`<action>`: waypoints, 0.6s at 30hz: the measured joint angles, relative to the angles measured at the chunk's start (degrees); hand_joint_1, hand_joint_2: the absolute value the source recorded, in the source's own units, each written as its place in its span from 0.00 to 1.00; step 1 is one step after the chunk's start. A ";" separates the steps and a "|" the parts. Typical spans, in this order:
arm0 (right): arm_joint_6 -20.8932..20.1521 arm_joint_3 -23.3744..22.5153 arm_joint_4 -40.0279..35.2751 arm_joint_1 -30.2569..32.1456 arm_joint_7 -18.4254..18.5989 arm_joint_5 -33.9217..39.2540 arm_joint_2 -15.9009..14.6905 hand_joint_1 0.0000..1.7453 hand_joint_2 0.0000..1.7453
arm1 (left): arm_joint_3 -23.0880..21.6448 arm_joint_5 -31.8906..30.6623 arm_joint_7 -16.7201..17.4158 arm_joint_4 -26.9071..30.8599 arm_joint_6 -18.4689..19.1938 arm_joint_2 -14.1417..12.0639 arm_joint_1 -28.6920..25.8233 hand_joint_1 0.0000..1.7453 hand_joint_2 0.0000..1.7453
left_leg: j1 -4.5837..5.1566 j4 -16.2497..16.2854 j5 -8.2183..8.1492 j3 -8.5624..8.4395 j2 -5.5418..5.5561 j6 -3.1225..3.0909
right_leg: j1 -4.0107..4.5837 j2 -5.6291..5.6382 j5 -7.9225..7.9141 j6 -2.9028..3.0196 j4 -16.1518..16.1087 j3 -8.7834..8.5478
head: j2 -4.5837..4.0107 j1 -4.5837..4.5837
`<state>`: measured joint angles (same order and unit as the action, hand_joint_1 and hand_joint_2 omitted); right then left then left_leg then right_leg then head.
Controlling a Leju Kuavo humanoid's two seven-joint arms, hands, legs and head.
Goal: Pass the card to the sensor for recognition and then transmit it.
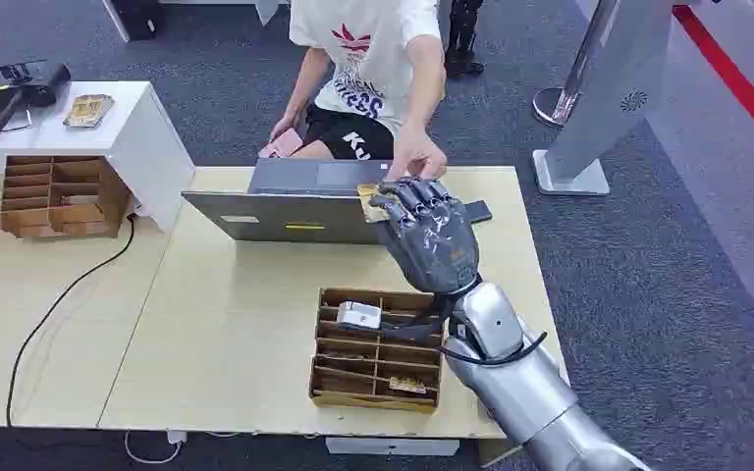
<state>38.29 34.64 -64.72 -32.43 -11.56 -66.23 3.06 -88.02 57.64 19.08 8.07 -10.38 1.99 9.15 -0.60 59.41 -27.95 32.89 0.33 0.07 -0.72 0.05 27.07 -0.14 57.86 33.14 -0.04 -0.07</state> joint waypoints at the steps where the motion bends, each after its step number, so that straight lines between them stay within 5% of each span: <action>1: 0.00 -0.22 0.24 0.00 -0.24 0.29 0.17 1.00 1.00 | -0.09 0.06 0.00 0.00 -0.02 0.07 0.01 0.00 1.00 | 0.00 0.00 0.00 0.00 0.00 0.00 | 0.00 0.00 0.00 0.00 0.00 0.00 | 0.00 0.00; 18: 0.02 -2.86 0.94 2.31 -2.84 4.72 1.51 1.00 1.00 | -0.13 1.22 0.00 -0.22 -0.74 0.22 -0.03 0.00 1.00 | 0.00 0.00 0.00 0.00 0.00 0.00 | 0.00 0.00 0.00 0.00 0.00 0.00 | 0.00 0.00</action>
<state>38.32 31.78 -63.78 -30.12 -14.40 -61.51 4.57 -88.15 58.86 19.08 7.85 -11.12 2.21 9.13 -0.59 59.41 -27.95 32.88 0.33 0.07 -0.72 0.05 27.07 -0.14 57.85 33.14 -0.04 -0.07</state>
